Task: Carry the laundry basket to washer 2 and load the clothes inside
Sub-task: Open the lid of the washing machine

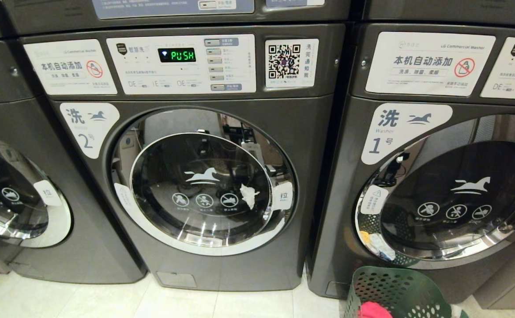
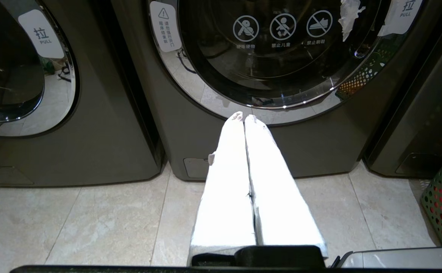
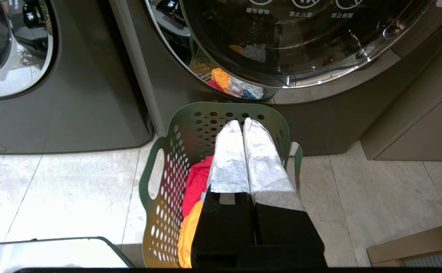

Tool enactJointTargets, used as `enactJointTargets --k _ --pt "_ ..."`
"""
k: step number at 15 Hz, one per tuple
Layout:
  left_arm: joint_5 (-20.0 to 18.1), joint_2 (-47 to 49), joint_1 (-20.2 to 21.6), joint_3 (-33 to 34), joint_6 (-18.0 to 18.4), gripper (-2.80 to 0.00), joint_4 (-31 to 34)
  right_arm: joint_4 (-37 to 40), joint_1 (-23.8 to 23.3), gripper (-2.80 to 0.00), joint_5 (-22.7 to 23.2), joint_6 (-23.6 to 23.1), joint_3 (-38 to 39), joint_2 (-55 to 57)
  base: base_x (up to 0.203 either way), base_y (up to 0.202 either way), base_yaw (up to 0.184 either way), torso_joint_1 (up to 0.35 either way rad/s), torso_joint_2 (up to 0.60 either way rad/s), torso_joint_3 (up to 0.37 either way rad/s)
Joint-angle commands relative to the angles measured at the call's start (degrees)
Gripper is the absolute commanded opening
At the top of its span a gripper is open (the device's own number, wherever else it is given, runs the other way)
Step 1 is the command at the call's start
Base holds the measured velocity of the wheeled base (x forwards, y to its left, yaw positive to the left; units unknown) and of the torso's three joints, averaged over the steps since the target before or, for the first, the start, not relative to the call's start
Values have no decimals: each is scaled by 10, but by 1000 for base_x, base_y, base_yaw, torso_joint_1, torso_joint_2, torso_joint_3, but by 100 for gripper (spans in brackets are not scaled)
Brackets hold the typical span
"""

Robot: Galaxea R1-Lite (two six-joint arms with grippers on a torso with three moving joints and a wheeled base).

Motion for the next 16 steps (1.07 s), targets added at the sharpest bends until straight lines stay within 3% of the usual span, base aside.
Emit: enactJointTargets --k 1,16 --pt "0 1 0 0 -1 -280 0 0 0 -280 2 -4 19 1 0 0 0 0 0 0" --pt "-1 1 0 1 -2 -280 0 0 0 -280 0 1 19 1 0 0 0 0 0 0"
